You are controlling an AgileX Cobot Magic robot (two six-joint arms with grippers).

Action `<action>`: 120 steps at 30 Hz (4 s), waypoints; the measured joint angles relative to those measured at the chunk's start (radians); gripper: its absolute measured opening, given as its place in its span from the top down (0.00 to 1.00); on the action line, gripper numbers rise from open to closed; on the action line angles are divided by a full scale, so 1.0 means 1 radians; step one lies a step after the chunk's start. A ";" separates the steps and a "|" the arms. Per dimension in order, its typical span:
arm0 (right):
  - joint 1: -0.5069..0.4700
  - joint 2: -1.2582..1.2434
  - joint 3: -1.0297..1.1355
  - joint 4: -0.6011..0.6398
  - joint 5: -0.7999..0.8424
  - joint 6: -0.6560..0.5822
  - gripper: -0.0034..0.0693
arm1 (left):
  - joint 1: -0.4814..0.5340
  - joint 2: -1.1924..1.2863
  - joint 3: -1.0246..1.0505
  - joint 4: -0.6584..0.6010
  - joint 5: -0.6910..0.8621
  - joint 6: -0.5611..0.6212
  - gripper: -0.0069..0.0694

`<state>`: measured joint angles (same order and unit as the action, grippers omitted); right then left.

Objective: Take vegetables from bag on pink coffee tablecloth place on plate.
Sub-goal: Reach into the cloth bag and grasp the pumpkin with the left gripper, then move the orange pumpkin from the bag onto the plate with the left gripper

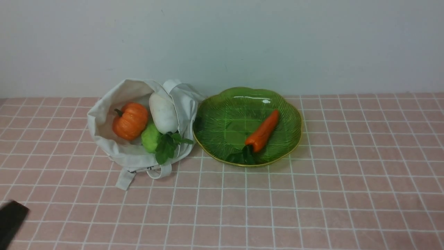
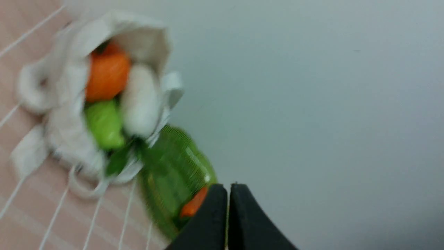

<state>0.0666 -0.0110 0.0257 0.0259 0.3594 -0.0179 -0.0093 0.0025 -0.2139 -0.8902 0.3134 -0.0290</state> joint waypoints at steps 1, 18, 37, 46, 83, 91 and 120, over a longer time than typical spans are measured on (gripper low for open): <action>0.000 0.000 0.000 0.000 0.000 0.000 0.97 | 0.000 0.041 -0.103 -0.003 0.013 0.120 0.92; 0.000 0.000 0.000 0.000 0.000 0.000 0.97 | 0.000 1.252 -0.830 0.420 0.679 0.337 0.92; 0.000 0.000 0.000 0.000 0.000 0.000 0.97 | -0.384 1.953 -1.439 1.335 0.809 -0.294 0.86; 0.000 0.000 0.000 0.000 0.000 0.000 0.97 | -0.390 2.076 -1.542 1.434 0.804 -0.452 0.41; 0.000 0.000 0.000 0.000 0.000 0.000 0.97 | -0.392 2.251 -1.546 1.689 0.754 -0.767 0.36; 0.000 0.000 0.000 0.000 0.000 0.000 0.97 | -0.392 2.234 -1.548 1.656 0.755 -0.684 0.36; 0.000 0.000 0.000 0.000 0.000 0.000 0.97 | -0.524 2.117 -1.622 0.953 0.378 -0.006 0.36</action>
<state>0.0666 -0.0110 0.0257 0.0259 0.3594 -0.0179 -0.5335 2.1198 -1.8360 0.0624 0.6915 -0.0350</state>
